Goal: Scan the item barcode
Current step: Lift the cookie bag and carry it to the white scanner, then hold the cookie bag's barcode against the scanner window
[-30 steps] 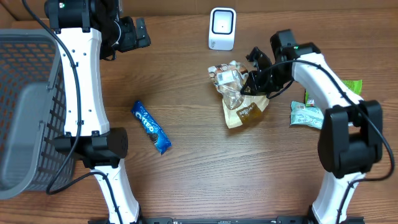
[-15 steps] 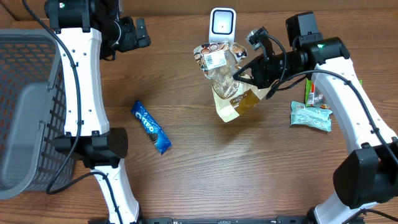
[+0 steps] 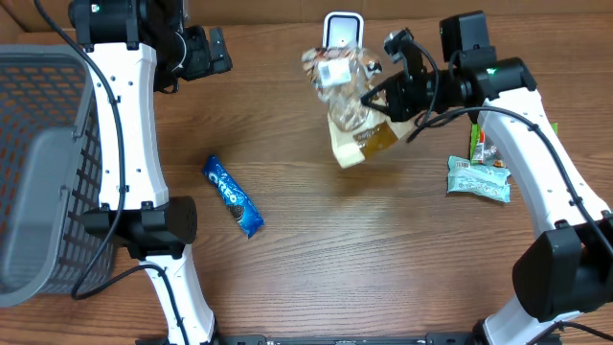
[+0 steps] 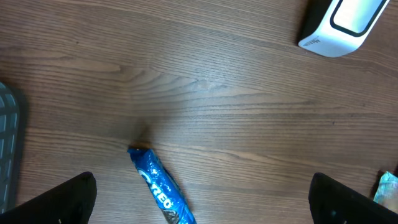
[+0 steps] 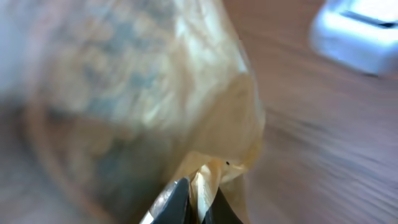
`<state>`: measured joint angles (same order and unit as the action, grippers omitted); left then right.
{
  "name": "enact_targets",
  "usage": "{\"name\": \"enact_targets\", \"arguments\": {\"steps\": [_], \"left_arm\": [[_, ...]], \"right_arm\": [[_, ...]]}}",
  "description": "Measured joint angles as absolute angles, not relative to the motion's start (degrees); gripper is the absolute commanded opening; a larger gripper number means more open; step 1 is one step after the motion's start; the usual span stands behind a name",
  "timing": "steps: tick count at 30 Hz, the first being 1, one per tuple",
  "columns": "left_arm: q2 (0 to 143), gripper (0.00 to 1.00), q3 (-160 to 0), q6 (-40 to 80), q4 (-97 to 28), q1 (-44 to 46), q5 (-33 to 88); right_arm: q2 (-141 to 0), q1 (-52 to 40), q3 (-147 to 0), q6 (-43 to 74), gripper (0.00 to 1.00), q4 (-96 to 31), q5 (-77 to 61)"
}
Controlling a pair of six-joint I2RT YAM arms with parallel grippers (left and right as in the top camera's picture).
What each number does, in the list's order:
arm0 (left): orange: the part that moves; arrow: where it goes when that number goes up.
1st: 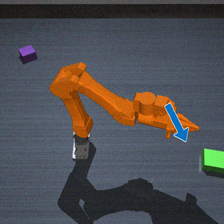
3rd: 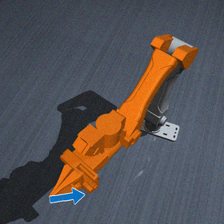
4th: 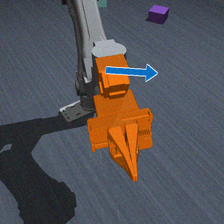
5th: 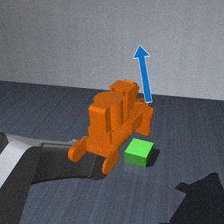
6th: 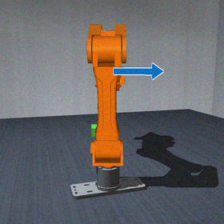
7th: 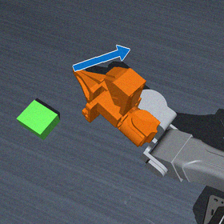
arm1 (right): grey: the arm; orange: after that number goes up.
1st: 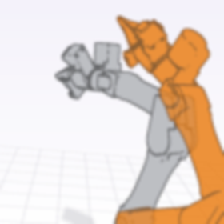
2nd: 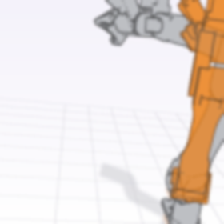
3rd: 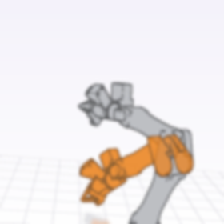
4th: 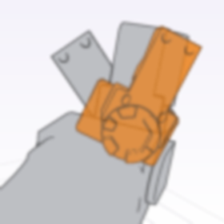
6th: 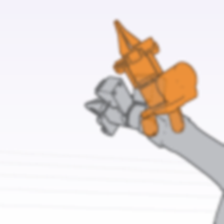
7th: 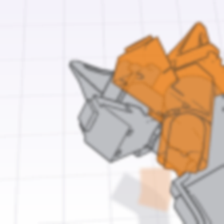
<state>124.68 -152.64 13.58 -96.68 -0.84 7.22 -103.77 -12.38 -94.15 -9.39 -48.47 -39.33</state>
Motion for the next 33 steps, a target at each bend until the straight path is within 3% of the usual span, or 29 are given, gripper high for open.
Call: {"name": "enact_targets", "arguments": {"steps": [8,15,22,33], "left_arm": [[124.7,1.0,-152.6,13.6,-96.7,-0.8,7.2],[124.7,1.0,-152.6,13.6,-96.7,-0.8,7.2],[124.7,1.0,-152.6,13.6,-96.7,-0.8,7.2],[124.7,1.0,-152.6,13.6,-96.7,-0.8,7.2]], "right_arm": [[-103.8,-20.3,-94.1,1.5,0.04,-33.3,0.1],[-106.9,-24.5,-94.1,-10.2,0.04,-11.2,27.7],[-117.6,-24.3,-94.1,-33.1,0.04,7.4,39.0],[-130.6,-24.3,-94.1,-53.5,0.04,22.9,41.1]]}}
